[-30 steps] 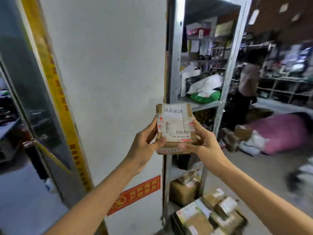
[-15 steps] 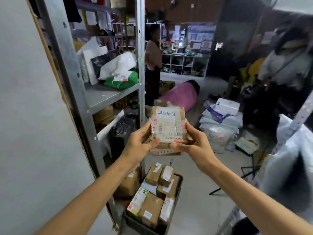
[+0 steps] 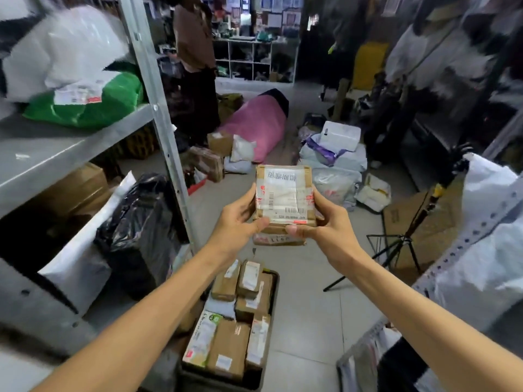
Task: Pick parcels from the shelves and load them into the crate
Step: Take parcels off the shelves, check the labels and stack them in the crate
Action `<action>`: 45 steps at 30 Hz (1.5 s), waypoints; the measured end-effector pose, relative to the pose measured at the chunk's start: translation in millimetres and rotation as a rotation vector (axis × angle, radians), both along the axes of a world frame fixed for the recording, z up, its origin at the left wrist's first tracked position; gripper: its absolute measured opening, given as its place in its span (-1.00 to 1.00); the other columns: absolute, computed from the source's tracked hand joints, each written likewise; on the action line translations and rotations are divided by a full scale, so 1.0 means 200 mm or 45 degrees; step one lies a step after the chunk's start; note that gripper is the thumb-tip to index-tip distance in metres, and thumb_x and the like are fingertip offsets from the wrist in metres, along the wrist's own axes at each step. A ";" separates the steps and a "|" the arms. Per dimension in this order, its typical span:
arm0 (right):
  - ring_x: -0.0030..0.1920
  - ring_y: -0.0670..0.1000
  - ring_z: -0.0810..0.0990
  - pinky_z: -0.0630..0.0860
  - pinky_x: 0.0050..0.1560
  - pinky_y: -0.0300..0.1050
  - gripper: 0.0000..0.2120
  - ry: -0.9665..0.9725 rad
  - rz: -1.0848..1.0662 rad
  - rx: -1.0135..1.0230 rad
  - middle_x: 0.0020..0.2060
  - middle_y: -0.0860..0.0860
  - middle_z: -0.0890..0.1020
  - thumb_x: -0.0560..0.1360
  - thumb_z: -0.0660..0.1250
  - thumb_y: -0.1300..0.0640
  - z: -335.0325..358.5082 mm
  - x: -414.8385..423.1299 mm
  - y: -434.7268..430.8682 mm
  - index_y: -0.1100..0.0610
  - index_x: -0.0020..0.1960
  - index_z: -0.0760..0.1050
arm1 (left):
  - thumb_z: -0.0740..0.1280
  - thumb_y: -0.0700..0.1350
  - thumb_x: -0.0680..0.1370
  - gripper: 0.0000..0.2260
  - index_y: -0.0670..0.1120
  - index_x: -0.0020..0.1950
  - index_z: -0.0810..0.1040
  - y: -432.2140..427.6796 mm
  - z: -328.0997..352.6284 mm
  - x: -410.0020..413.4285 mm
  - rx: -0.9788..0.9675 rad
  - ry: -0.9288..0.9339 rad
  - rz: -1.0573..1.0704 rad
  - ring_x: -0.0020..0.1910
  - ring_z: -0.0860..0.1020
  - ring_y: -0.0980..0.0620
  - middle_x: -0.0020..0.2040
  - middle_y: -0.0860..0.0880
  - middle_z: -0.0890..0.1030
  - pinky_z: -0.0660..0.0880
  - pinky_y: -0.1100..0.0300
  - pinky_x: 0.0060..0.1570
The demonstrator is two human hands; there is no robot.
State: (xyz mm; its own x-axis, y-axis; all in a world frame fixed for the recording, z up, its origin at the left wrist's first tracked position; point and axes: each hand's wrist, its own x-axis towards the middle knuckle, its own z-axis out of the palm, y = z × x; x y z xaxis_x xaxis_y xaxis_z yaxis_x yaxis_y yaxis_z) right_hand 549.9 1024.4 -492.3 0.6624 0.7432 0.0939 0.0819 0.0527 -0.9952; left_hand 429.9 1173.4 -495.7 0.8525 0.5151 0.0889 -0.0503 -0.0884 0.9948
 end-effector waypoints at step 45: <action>0.06 -0.08 0.64 0.62 -0.03 -0.17 -0.21 0.454 -0.326 -0.796 0.07 -0.09 0.66 0.26 0.48 0.49 -3.32 1.17 0.78 0.00 0.39 0.41 | 0.33 -0.52 0.40 -0.30 0.31 0.14 0.50 0.68 -3.21 1.35 -0.469 0.967 0.142 0.16 0.59 0.10 -0.04 0.25 0.65 0.60 0.01 0.06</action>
State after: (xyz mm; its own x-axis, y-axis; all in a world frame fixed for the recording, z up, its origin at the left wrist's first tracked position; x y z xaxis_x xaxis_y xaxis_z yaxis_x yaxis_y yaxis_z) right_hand 783.7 1180.4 -1157.1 0.7329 0.4069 -0.5453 -0.3159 -0.5063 -0.8024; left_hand 699.7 1309.9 -1136.8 0.5554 0.4834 -0.6767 0.6324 0.2829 0.7211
